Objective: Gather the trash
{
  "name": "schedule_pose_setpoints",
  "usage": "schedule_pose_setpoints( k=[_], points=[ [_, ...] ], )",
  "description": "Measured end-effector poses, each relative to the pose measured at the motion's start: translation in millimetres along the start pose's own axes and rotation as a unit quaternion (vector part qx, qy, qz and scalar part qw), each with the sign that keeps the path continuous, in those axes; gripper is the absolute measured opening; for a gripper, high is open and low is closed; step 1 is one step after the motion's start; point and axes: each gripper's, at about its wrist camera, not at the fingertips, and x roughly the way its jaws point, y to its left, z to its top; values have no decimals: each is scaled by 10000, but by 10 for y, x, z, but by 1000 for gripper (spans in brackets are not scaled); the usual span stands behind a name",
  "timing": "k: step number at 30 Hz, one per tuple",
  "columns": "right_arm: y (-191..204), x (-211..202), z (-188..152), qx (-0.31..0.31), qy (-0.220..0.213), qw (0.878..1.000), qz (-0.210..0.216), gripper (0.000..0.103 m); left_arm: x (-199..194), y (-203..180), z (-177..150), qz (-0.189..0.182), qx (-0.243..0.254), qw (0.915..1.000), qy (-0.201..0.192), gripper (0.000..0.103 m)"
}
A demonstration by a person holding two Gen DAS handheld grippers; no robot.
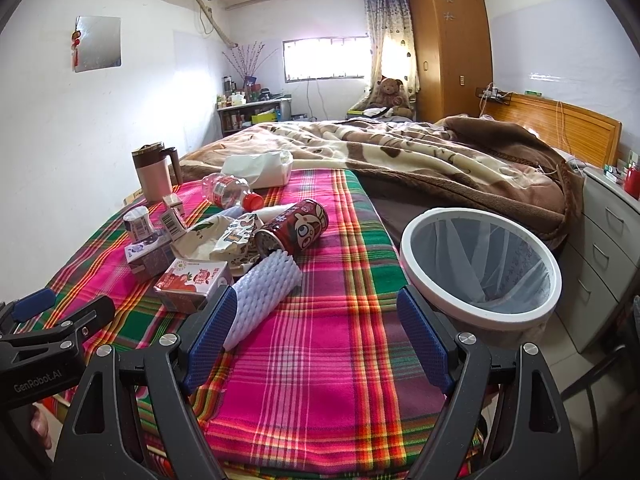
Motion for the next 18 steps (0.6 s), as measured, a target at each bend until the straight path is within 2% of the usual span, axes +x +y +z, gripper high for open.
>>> schedule_pose_setpoints(
  k=[18],
  points=[
    [-4,8,0,12,-4,10000,-16,84,-14,1,2,-8,2,10000,-5,103]
  ],
)
